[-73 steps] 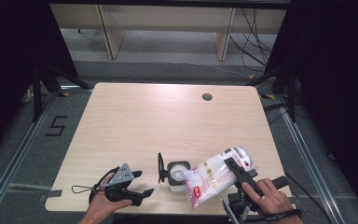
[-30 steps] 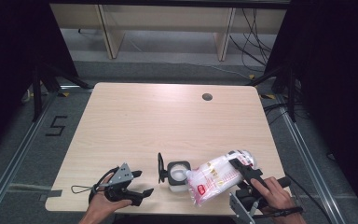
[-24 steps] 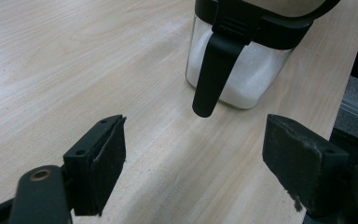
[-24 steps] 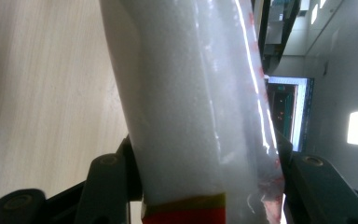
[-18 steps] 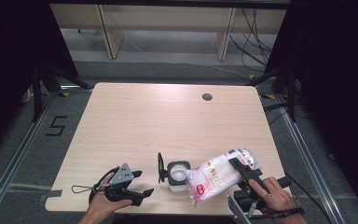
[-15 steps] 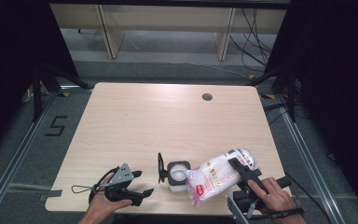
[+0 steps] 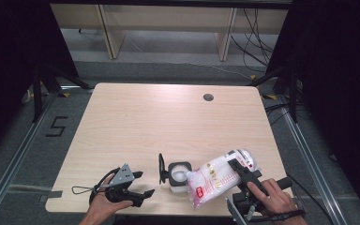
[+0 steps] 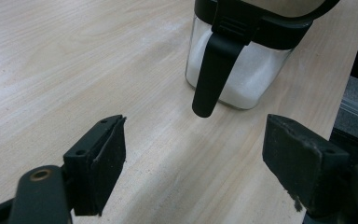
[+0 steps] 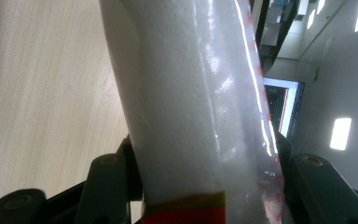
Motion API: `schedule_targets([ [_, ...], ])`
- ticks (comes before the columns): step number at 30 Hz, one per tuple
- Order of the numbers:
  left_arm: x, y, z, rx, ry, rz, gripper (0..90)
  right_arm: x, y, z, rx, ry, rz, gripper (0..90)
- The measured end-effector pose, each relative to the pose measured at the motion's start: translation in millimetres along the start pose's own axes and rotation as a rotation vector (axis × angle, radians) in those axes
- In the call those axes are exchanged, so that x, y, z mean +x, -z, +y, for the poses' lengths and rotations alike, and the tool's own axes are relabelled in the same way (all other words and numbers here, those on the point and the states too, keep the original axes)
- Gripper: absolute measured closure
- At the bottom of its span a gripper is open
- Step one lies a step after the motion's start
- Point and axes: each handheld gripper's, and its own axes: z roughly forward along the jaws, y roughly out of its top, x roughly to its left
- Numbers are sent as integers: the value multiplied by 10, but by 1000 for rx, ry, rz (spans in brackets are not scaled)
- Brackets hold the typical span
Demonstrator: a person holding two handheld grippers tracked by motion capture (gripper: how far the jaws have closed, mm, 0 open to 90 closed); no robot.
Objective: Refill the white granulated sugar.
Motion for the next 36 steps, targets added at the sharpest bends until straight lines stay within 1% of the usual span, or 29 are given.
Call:
schedule_targets([
  [1,3,2,2,-1,-8,0,209,13,4,0,9,-19,7,513],
  [2,2,2,1,-1,-6,1,209,-9,-4,3,-5,10,0,513],
  [3,-4,2,0,1,5,0,209,-10,-5,3,-6,13,0,513],
  [4,-2,1,1,1,2,-1,209,4,1,0,2,-10,3,513],
  [5,-5,0,0,1,7,-3,209,7,1,-3,0,-17,6,512],
  [6,5,1,2,-1,-10,-1,209,6,-4,-7,-10,-17,-3,513],
  [7,-1,2,0,0,2,2,209,-12,-3,-5,-13,3,-10,512],
  [8,-1,2,0,0,2,2,209,-11,-3,-8,-13,0,-8,513],
  [9,1,4,2,-1,-7,1,209,-8,-4,-11,-15,1,-9,513],
  [11,3,2,2,-1,-7,1,209,-16,-4,-17,-11,9,-7,513],
  [17,3,1,1,-1,-6,1,209,-12,4,-15,-2,-3,-3,513],
  [18,3,1,1,-1,-6,1,209,-20,6,-13,-3,10,-7,513],
  [19,-2,0,0,-1,3,0,209,-16,5,-9,-5,9,-4,513],
  [20,-2,0,0,-1,3,0,209,-16,5,-9,-5,9,-4,513],
  [21,6,1,4,-1,-12,-1,209,-6,8,-7,0,-3,-2,513],
  [22,5,1,2,-1,-8,0,209,-27,8,3,-12,14,-12,512],
  [27,3,1,2,-2,-5,1,209,-25,10,12,-13,13,-8,513],
  [28,3,1,1,-1,-6,0,209,5,26,9,15,-29,5,513],
  [29,-2,1,0,-1,2,1,209,4,22,10,10,-26,0,513],
  [30,0,0,1,-2,-1,0,209,-1,11,14,4,-6,-1,513],
  [31,6,2,4,0,-6,-1,209,-26,7,16,-6,32,-8,513],
  [32,6,2,4,0,-6,-1,209,-26,7,16,-6,32,-8,513],
  [33,4,4,3,0,-5,0,209,9,17,17,7,-14,10,513],
  [34,4,4,3,0,-5,0,209,9,17,17,7,-14,10,513],
  [35,5,2,3,-1,-5,-1,209,5,13,20,-3,-17,1,513],
  [36,7,1,5,-1,-7,-1,209,-28,8,24,-20,20,-16,513],
])
